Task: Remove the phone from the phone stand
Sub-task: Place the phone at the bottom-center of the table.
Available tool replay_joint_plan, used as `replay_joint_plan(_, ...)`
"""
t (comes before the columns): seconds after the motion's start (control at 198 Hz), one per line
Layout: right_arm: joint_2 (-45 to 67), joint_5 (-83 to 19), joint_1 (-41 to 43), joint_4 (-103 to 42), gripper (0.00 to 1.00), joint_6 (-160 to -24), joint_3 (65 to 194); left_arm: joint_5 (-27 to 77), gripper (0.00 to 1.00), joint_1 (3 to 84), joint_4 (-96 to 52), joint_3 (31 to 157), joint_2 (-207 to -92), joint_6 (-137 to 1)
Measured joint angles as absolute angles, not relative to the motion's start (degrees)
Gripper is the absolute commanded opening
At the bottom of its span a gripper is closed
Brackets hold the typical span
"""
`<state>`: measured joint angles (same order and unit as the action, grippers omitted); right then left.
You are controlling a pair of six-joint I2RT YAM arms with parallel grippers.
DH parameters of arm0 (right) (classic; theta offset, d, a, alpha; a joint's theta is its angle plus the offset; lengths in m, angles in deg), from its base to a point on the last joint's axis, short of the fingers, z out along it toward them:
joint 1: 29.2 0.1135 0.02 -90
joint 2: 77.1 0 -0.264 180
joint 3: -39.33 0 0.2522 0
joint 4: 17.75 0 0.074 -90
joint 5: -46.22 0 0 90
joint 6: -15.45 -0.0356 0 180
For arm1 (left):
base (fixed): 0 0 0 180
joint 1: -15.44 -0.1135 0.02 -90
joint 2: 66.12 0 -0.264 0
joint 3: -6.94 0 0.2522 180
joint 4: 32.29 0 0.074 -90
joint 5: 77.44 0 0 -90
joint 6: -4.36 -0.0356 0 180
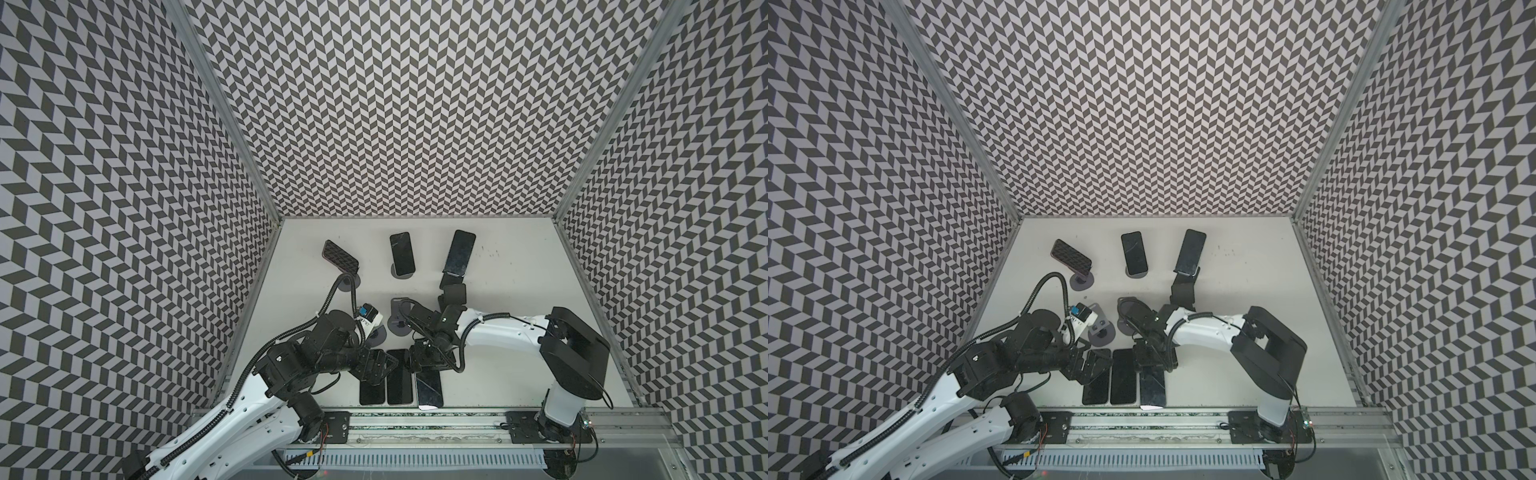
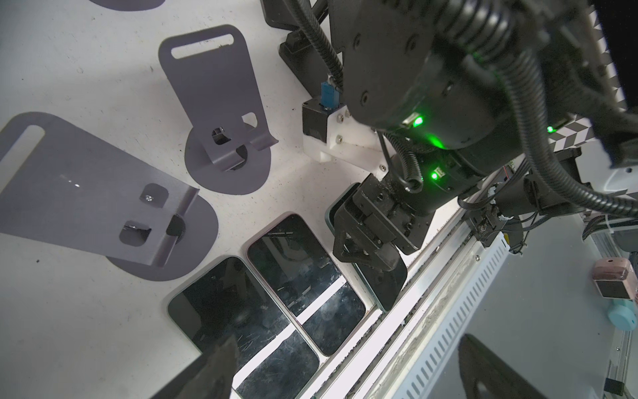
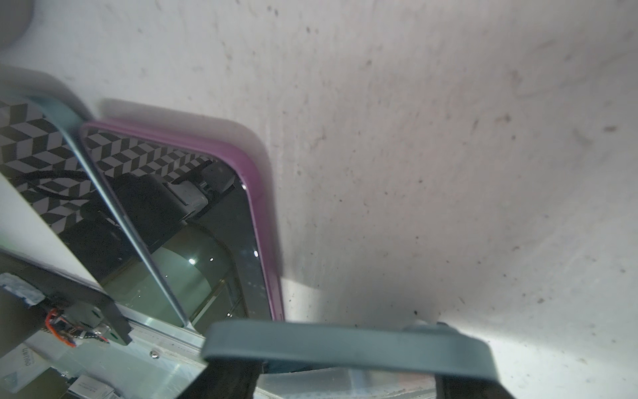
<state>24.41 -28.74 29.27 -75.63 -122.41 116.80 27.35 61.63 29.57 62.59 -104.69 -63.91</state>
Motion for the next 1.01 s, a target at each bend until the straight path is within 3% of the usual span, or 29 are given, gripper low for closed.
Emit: replay_joint_plan(1.009,27.03,-27.27,26.34,-76.90,0.54,-120.42,119.05,27.50,1.00,60.39,29.57,62.59,-105.19,-64.34)
